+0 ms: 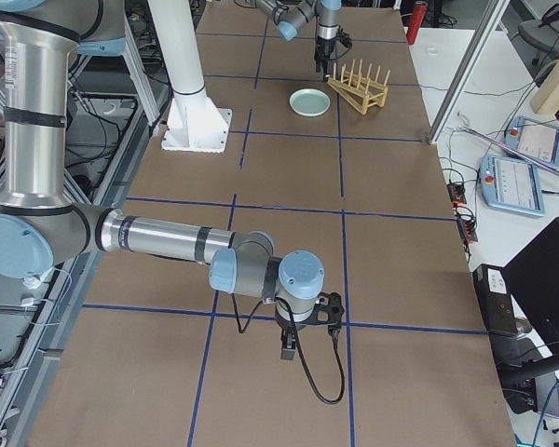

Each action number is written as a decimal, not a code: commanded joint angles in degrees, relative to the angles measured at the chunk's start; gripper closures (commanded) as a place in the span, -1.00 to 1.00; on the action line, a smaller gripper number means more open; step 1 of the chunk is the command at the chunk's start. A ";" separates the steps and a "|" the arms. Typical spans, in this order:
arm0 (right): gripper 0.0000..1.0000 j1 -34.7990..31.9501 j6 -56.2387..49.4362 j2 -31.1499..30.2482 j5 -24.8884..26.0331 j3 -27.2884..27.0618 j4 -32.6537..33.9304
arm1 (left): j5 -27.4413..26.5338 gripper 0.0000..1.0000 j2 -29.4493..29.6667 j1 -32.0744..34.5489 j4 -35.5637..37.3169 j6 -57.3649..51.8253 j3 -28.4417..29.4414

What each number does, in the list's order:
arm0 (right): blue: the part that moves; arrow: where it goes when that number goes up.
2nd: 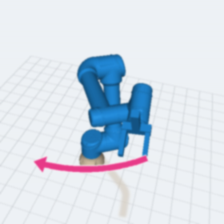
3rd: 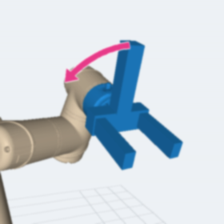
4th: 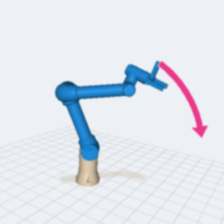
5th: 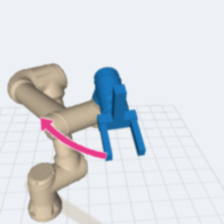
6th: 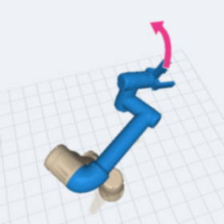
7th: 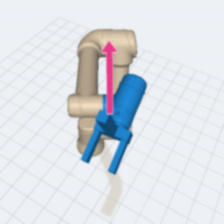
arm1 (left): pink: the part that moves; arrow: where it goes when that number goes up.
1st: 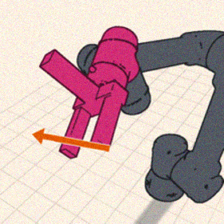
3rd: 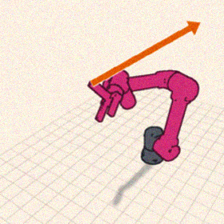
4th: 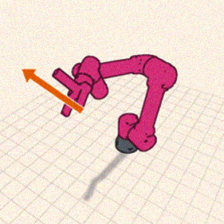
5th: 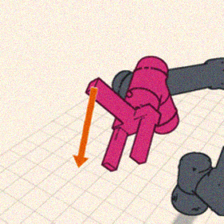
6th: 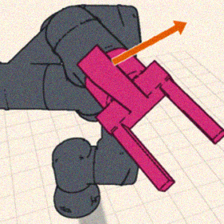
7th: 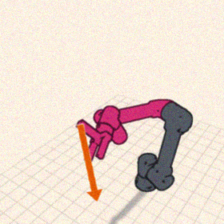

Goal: Place plate on rack
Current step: 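Reach the left gripper down to the pale green plate and grip its rim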

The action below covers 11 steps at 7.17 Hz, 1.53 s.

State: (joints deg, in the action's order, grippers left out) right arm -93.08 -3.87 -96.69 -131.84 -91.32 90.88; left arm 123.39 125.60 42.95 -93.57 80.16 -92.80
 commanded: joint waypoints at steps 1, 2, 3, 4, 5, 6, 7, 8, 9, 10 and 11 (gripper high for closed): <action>-1.00 0.00 0.00 0.01 0.00 0.00 0.00 | -7.23 -1.00 10.07 -4.97 1.73 2.46 10.75; -1.00 0.00 0.00 0.01 0.00 0.00 0.00 | -10.33 -1.00 10.01 -7.24 1.72 2.10 11.06; -1.00 0.00 0.00 -0.08 0.00 0.00 0.00 | -11.49 -1.00 10.01 -8.22 1.64 0.80 11.50; -1.00 0.00 0.00 0.01 0.00 0.00 0.00 | -14.55 -1.00 10.27 -9.80 1.55 -0.87 12.81; -1.00 0.00 0.00 -0.08 0.00 0.00 0.00 | -15.01 -0.99 10.02 -10.51 1.55 -1.15 13.43; -1.00 0.00 0.00 0.01 0.00 0.00 0.00 | -14.84 -0.88 9.75 -10.69 1.55 -1.15 13.44; -1.00 0.00 0.00 0.01 0.00 0.00 0.00 | -14.84 -0.56 9.75 -10.78 1.46 -1.06 13.44; -1.00 0.00 0.00 0.01 0.00 0.00 0.00 | -14.67 0.86 9.75 -10.70 1.55 -1.15 13.26; -1.00 0.00 0.00 0.01 0.00 0.00 0.00 | -14.66 1.00 9.75 -10.69 1.55 -1.15 13.26; -1.00 0.00 0.00 0.01 0.00 0.00 0.00 | -14.58 1.00 9.75 -10.52 1.55 -1.15 13.26; -1.00 0.00 0.00 0.01 0.00 0.00 0.00 | -14.58 1.00 9.75 -10.35 1.46 -1.06 13.26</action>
State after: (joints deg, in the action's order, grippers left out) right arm -93.08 -3.87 -96.68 -131.83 -91.32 90.88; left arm 108.77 135.36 32.42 -92.04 79.03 -79.53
